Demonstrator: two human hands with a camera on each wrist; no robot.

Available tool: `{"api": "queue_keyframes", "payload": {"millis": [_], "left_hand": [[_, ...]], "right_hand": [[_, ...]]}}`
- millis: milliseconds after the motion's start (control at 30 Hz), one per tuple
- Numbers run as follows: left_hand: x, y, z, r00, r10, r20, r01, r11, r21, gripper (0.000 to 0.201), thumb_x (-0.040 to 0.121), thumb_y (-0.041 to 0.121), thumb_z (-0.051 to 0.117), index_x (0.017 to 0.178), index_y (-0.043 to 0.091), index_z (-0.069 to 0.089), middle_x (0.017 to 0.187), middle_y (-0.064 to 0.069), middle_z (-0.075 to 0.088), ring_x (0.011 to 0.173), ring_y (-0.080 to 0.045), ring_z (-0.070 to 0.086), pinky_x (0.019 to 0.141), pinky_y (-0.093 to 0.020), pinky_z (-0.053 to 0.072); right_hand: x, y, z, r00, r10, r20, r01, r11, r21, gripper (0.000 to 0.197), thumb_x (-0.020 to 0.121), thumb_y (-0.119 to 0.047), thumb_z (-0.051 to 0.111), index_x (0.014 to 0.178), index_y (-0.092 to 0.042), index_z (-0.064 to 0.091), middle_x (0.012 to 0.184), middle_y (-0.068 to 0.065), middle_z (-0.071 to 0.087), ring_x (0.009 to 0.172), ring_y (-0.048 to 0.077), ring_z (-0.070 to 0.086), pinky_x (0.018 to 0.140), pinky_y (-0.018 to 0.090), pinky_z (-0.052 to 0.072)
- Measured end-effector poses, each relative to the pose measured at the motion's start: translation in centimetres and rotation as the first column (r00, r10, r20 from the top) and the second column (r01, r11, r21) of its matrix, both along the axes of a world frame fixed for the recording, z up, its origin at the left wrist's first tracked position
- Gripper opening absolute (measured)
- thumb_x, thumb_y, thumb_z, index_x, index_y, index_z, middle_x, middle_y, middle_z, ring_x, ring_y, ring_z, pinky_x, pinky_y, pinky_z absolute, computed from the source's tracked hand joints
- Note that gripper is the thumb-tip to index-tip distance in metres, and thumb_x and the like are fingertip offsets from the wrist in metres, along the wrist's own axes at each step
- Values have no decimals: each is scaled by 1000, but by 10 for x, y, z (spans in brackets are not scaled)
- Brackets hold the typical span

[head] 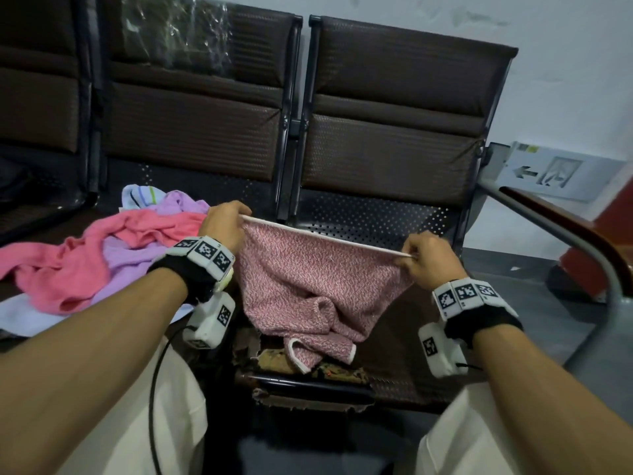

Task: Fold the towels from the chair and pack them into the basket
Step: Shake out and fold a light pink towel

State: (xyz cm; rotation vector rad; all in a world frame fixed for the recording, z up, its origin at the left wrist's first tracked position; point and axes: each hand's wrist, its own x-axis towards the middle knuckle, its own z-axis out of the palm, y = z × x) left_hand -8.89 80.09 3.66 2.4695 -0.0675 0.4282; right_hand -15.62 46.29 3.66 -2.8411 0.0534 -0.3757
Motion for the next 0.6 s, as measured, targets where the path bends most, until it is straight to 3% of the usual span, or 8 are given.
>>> {"api": "queue_keyframes", "payload": {"millis": [100,200,300,400,467,533,600], "left_hand": [[-8,2,6,999,-13,-42,11,998,-63,32,89,-2,46,108,9,69,112,-15,67,109,-29,59,94,-33,45],[-20,-3,16,1000,-12,-29,9,994,-107,27,89,1,47,101,9,70,107,-14,69,106,-30,60,90,-33,44],[-30,-10,30,1000,6,-27,-12,975,-223,22,89,8,46,97,12,66,108,-11,68,106,-29,59,89,-32,43],[-36,-16,48,998,-39,-47,16,906,-422,15,87,13,50,85,19,64,100,-10,69,94,-25,61,85,-32,46],[-41,-21,63,996,-89,-12,69,840,-537,15,86,11,54,77,18,64,86,-8,69,85,-21,59,76,-29,45],[-47,-23,82,991,-127,48,130,784,-608,20,85,7,55,73,20,65,76,-2,66,79,-17,58,70,-27,44],[-50,-25,103,982,-148,121,191,767,-612,20,86,5,53,82,19,67,87,-8,69,84,-16,58,77,-29,46]], "right_hand": [[-5,1,1,996,-69,-53,71,996,49,13,83,-11,65,78,-23,64,85,10,68,85,30,64,78,37,53],[-8,3,20,985,-165,48,157,978,136,20,82,-4,59,90,-15,74,90,16,71,90,33,65,80,32,49],[-7,9,51,970,-209,127,169,949,265,16,87,-19,60,89,-10,72,88,19,69,91,35,63,75,32,44],[-7,13,82,957,-248,148,154,871,466,27,89,-32,58,91,-7,68,88,15,66,94,31,61,74,30,39],[-12,14,98,933,-302,196,134,797,589,30,88,-34,58,98,-7,68,94,14,66,96,26,61,78,30,42],[-19,15,108,914,-320,250,101,775,624,27,87,-32,60,97,-8,67,87,9,61,88,18,56,74,27,39],[-27,15,118,889,-343,305,81,772,631,19,86,-29,63,96,-12,65,87,1,59,85,14,53,72,22,36]]}}
